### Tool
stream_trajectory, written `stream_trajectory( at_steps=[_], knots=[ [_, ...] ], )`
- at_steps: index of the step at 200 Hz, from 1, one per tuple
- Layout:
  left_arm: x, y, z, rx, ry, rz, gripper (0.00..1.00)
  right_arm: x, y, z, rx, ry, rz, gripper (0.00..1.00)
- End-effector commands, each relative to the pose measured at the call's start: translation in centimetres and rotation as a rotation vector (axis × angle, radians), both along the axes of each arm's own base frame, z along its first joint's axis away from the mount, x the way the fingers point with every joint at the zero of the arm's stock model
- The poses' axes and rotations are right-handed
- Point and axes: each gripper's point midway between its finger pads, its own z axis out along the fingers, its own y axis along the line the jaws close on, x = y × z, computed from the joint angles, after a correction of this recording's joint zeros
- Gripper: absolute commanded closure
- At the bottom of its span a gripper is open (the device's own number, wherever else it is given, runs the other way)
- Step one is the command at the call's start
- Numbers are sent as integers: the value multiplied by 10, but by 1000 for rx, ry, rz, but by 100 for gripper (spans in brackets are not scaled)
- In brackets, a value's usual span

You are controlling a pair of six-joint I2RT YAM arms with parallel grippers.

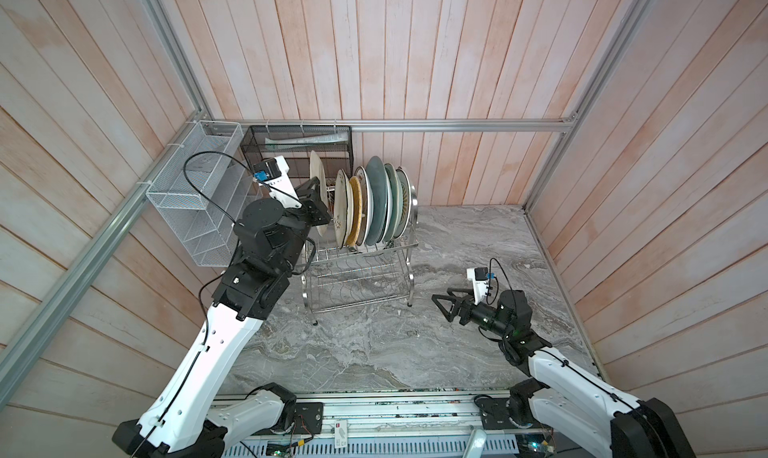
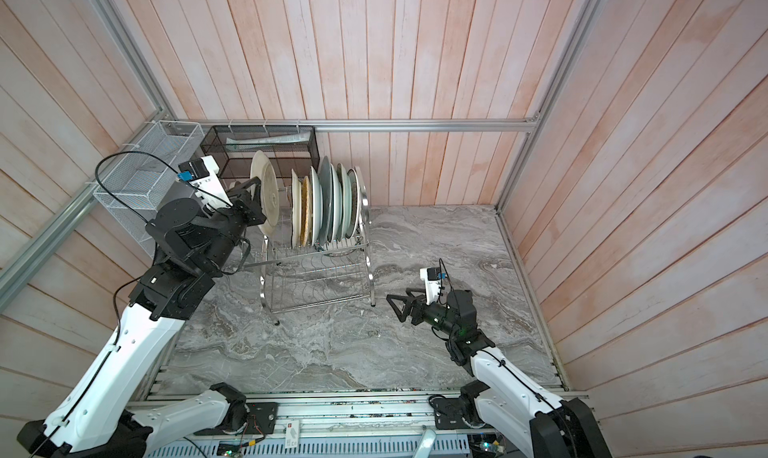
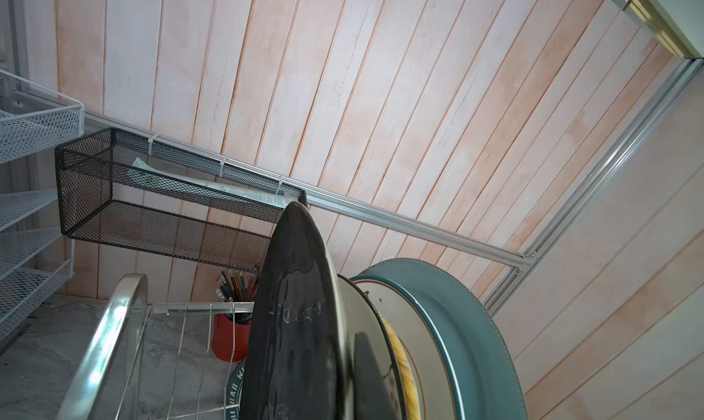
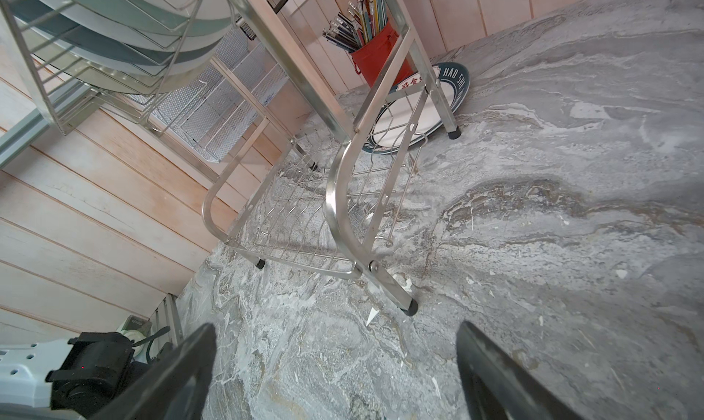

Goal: Load the plates into the dish rack
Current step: 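Lower the dark plate in front of the cream plate with the left gripper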

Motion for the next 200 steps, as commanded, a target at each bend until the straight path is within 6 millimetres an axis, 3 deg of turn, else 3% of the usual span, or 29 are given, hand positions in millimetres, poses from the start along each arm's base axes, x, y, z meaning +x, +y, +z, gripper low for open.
stream_trajectory(
  at_steps=[1,152,200],
  knots=[
    [1,2,21,-62,-81,9,100,4,1,9,-6,-38,-3,2],
    [36,1,-53,46,83,102,100,4,3,5,-24,-34,0,2],
    [36,-3,-60,77,101,92,99,5,5,2,-32,-28,2,2]
  ],
)
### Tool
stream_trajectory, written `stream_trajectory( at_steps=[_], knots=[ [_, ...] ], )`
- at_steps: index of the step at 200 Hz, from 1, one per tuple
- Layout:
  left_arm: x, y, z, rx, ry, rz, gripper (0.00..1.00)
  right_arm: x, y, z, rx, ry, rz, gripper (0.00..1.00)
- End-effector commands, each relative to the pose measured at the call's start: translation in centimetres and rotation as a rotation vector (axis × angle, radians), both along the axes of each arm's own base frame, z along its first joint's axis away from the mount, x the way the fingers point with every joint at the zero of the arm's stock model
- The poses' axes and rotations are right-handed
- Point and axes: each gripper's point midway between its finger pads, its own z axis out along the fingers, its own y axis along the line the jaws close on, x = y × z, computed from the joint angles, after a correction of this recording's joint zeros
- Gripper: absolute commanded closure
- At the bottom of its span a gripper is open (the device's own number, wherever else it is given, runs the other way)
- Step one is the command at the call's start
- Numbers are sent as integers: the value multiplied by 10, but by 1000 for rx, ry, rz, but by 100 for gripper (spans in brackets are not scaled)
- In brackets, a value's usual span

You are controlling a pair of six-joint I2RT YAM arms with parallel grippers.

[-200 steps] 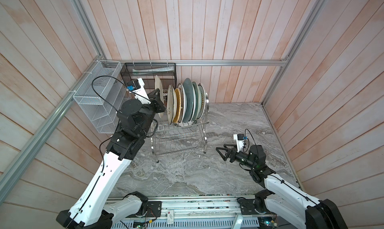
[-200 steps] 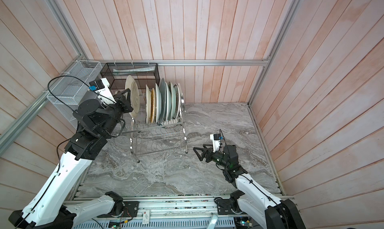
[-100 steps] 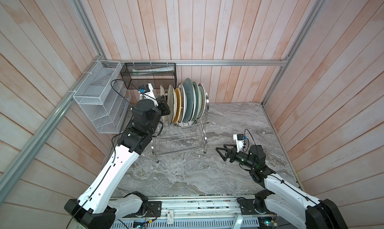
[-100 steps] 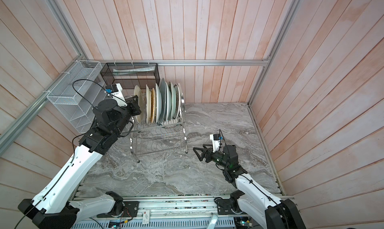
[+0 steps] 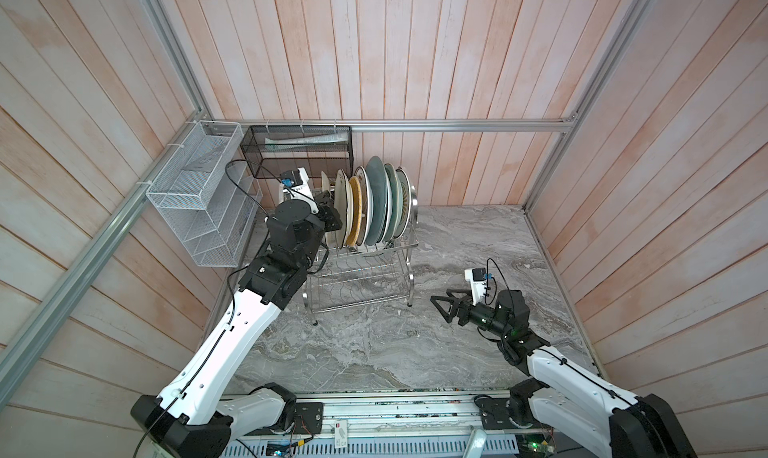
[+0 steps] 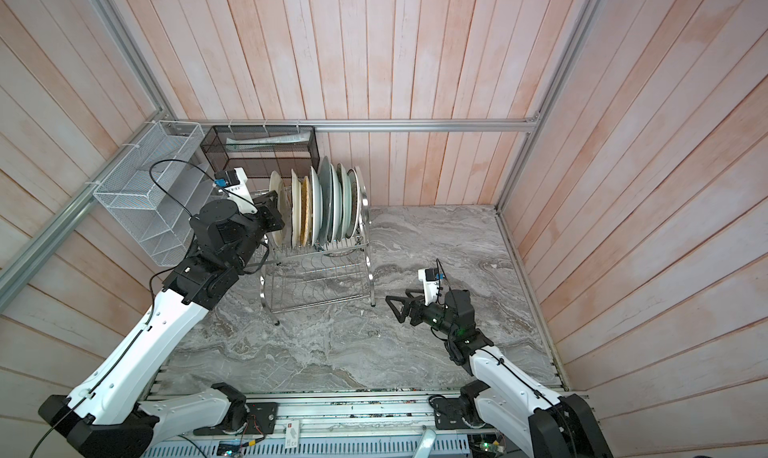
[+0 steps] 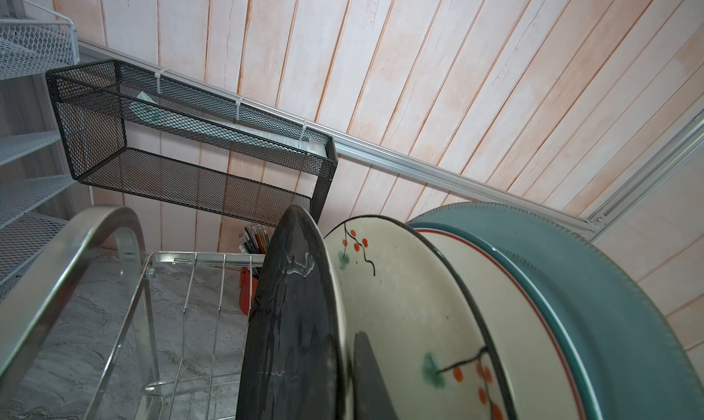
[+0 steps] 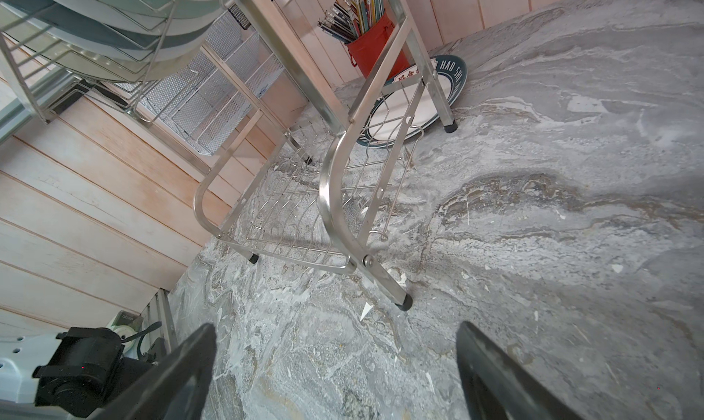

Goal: Load the plates into the dish rack
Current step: 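Lower the dark plate in front of the cream plate with the left gripper, then push the dark plate down and settle it in the slot with the left gripper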

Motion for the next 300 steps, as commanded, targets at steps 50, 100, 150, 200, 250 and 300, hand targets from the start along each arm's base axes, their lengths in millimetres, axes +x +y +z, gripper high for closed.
stream_trajectory(
  at_steps=[50,100,150,200,250,300],
  knots=[
    [2,-4,-12,7,-1,37,94,5,4,8,-10,-29,-1,2],
    [-1,-2,-12,-20,1,53,80,6,5,7,-13,-28,0,2],
    [-6,-2,-8,-36,-10,43,74,6,6,5,-17,-23,3,2],
    [-12,-1,2,-58,-29,28,65,7,6,1,-25,-17,1,2],
    [-16,0,9,-75,-50,19,64,9,3,-1,-36,-21,-19,2],
    [-25,3,11,-33,-62,-4,57,11,1,-6,-49,-16,-33,2]
  ],
)
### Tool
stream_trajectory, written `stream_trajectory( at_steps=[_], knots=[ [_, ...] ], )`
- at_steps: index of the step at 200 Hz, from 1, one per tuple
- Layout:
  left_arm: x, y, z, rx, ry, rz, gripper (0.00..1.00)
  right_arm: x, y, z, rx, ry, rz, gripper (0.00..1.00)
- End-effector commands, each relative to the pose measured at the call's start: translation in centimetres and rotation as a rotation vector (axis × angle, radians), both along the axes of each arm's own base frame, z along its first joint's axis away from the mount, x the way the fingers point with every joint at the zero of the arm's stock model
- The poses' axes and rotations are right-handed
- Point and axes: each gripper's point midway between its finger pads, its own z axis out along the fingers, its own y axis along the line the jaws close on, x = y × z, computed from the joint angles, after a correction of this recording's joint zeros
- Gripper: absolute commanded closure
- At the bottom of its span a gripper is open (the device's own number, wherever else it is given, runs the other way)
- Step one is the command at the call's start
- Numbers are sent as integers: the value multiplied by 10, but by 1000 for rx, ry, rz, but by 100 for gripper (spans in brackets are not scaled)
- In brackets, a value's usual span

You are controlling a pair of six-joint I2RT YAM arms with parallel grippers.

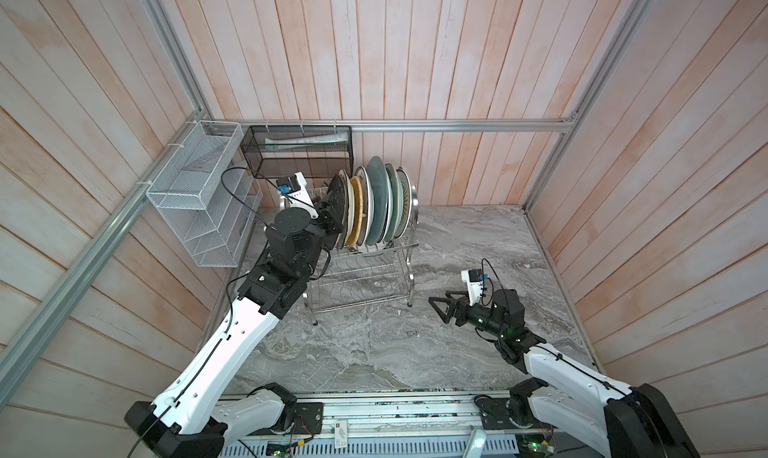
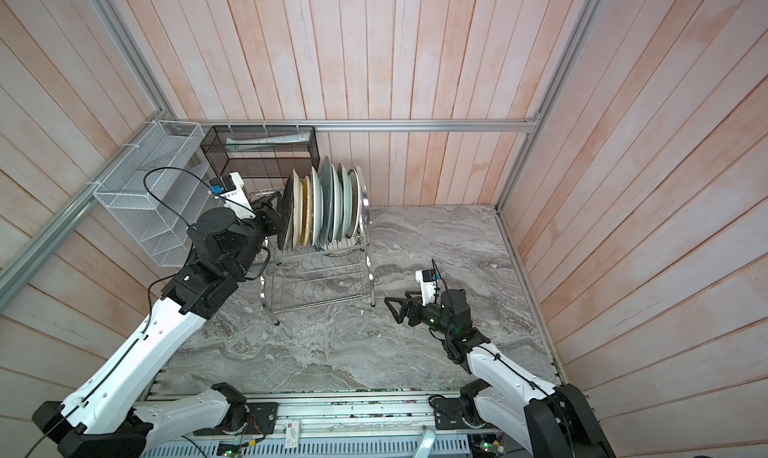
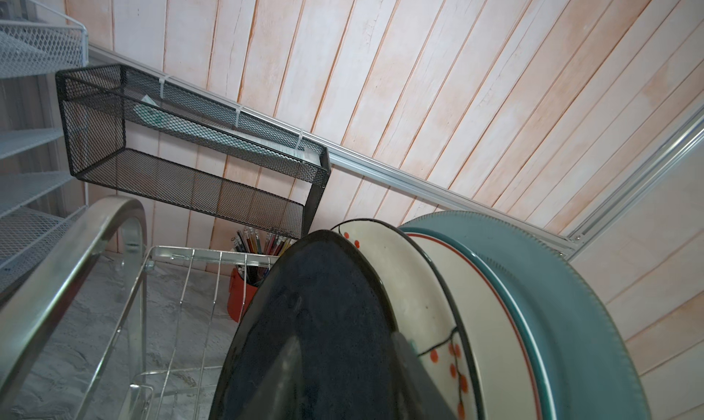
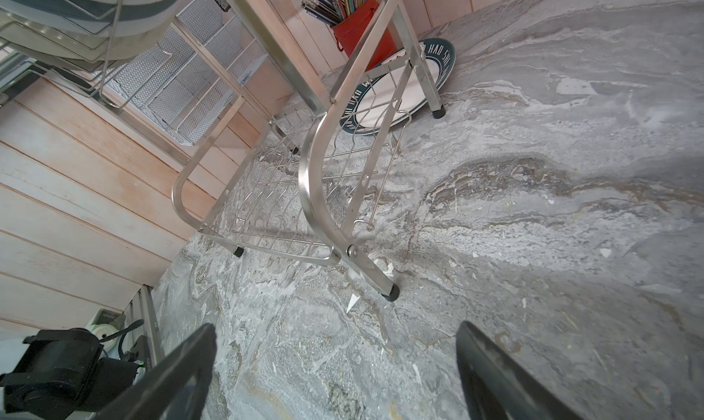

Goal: Load the plates into the dish rack
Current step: 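Push the dark plate down and settle it in the slot with the left gripper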

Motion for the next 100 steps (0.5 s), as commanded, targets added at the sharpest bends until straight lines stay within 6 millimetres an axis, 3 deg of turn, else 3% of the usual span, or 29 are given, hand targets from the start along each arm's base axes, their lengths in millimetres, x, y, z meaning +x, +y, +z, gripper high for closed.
stream_trajectory(
  at_steps=[1,41,54,73,100],
  knots=[
    [-10,7,4,22,-21,-10,58,6,1,9,-6,-38,-12,2],
    [-35,4,2,144,-31,-141,61,7,1,7,-11,-34,-13,2],
    [-43,-6,0,220,-32,-223,62,8,2,6,-12,-31,-11,2],
    [-54,-26,-13,320,13,-376,63,8,3,4,-10,-23,-4,2],
    [-59,-28,-30,412,65,-426,66,8,4,3,-8,-19,3,2]
  ],
)
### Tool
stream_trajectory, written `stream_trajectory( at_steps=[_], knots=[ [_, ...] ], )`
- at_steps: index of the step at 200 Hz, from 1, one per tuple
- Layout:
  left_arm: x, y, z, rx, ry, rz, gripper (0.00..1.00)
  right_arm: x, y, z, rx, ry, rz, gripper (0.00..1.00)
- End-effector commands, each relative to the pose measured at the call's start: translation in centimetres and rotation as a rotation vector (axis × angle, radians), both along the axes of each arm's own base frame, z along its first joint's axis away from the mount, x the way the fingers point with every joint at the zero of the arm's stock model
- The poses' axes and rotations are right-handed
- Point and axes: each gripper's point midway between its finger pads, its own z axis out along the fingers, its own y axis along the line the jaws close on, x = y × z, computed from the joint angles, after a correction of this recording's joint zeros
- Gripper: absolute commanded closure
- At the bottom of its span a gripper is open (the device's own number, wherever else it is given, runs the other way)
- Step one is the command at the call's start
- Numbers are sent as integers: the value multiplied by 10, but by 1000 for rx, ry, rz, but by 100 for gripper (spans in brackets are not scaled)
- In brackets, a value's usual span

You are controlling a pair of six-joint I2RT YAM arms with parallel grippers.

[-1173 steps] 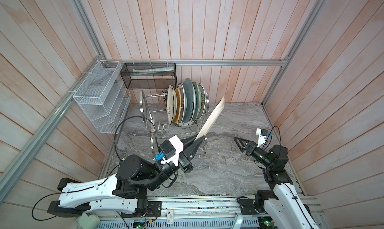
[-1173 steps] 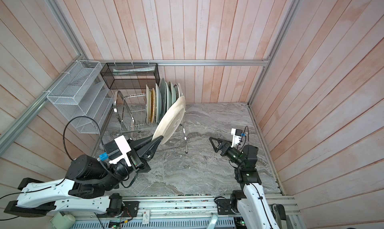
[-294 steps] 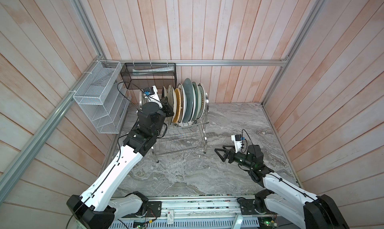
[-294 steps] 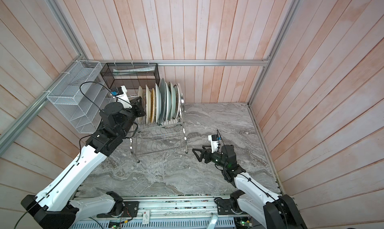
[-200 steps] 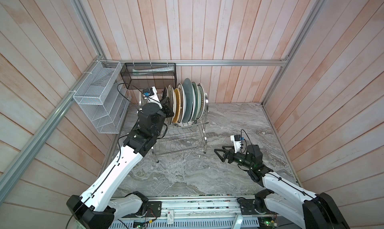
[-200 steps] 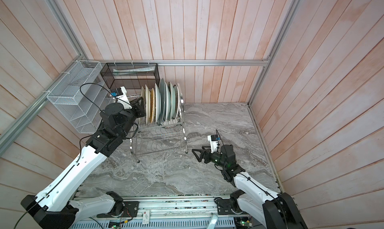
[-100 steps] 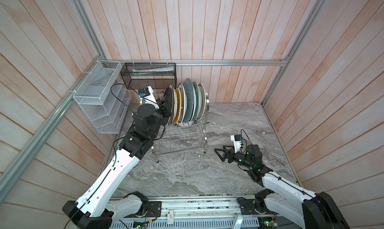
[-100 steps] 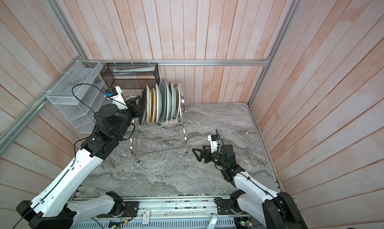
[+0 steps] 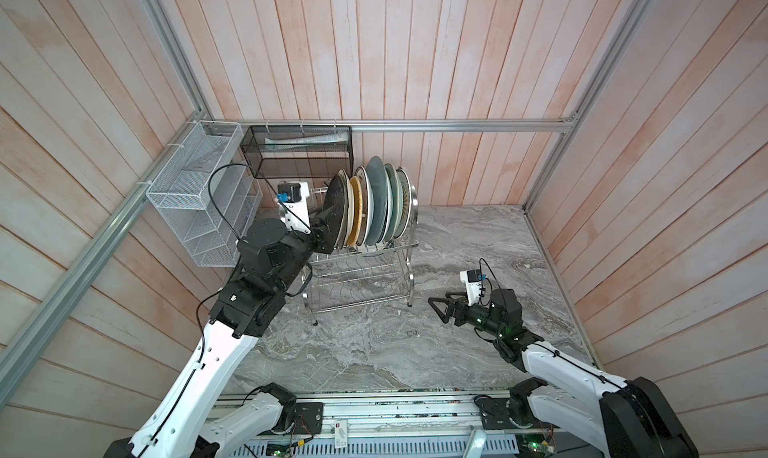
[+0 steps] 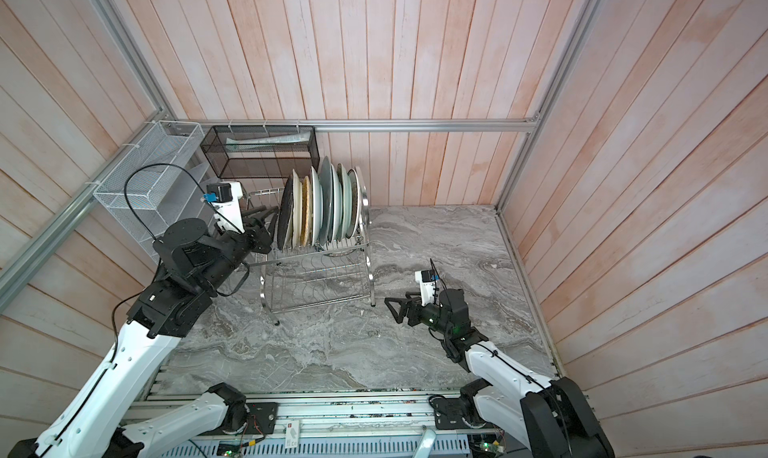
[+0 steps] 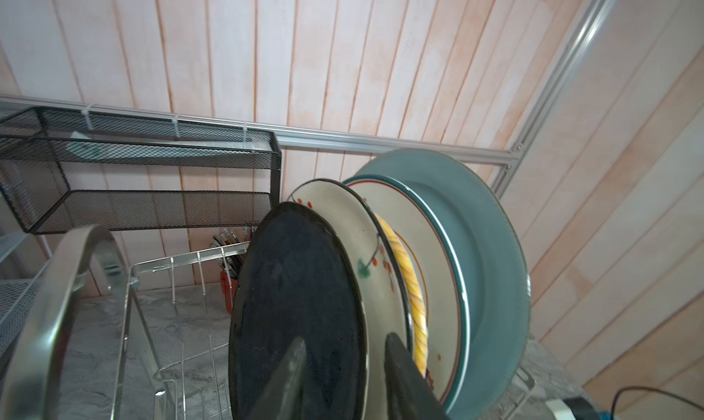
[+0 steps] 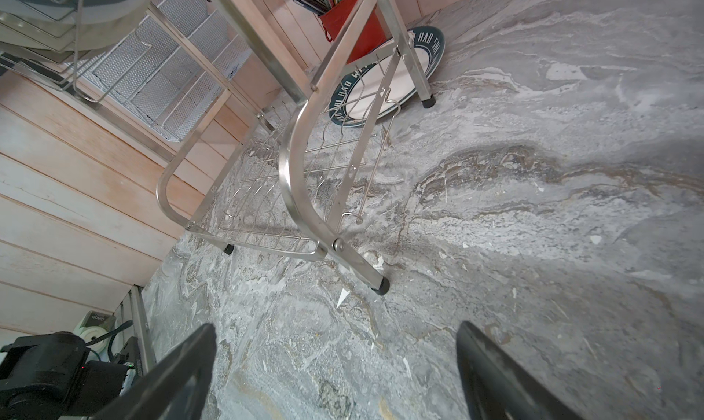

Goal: Load the plates into the dish rack
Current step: 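Push the dark plate down and settle it in the slot with the left gripper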

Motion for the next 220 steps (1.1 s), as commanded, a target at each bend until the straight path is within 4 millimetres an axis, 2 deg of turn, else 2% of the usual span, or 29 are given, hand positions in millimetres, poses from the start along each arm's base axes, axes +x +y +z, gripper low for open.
stream_trajectory(
  at_steps=[1,51,110,220],
  knots=[
    [-12,-12,-26,153,61,-124,67,6,5,15,11,-49,9,2],
    [-11,-13,-43,206,92,-138,76,6,8,10,21,-30,25,2],
    [-5,-13,-61,210,133,-132,77,9,14,18,30,-20,49,2],
    [2,-10,-73,237,148,-103,80,10,14,14,25,1,44,2]
  ],
)
